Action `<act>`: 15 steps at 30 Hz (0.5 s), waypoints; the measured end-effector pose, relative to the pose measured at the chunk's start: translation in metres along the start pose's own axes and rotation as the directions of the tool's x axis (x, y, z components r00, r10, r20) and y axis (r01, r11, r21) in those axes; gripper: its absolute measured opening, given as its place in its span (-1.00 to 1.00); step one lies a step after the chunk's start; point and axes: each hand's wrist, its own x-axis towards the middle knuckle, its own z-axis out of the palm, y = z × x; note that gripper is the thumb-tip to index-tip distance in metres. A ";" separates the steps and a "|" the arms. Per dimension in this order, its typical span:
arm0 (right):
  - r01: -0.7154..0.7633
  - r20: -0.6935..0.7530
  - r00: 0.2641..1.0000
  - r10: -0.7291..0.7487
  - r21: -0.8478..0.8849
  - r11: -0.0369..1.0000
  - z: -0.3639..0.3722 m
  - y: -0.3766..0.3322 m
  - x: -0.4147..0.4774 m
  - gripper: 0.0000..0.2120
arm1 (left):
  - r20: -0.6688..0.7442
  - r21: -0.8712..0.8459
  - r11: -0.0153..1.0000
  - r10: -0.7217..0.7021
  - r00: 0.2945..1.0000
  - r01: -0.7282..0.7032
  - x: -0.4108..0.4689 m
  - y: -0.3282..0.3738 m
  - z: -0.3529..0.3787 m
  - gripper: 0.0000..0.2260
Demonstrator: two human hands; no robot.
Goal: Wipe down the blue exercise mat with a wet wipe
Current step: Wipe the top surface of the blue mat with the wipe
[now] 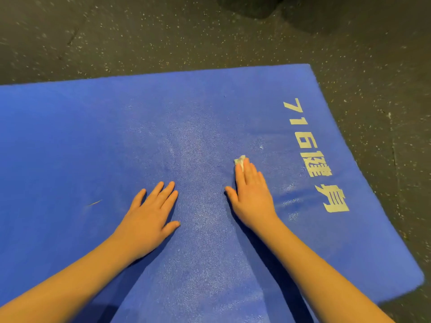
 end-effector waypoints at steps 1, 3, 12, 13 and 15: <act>0.040 0.002 0.999 -0.040 -0.036 0.999 0.000 0.000 -0.009 -0.25 | 0.025 0.003 1.000 -0.001 1.000 0.001 -0.004 0.001 -0.001 -0.39; 0.076 -0.033 0.996 -0.079 -0.089 0.993 -0.007 0.004 -0.020 -0.30 | 0.026 -0.024 1.000 -0.016 1.000 0.017 -0.012 0.006 -0.002 -0.36; 0.347 0.110 0.934 -0.339 -0.067 0.935 -0.031 0.034 -0.001 -0.46 | 0.156 -0.141 0.984 -0.084 0.984 0.107 -0.042 0.022 -0.006 -0.11; 0.353 0.155 0.928 -0.338 -0.084 0.932 -0.030 0.036 0.004 -0.49 | 0.162 -0.153 0.981 -0.093 0.982 0.118 -0.044 0.023 -0.005 -0.11; 0.338 0.169 0.933 -0.319 -0.100 0.936 -0.031 0.039 0.005 -0.50 | 0.178 -0.147 0.980 -0.105 0.978 0.132 -0.047 0.025 -0.003 -0.11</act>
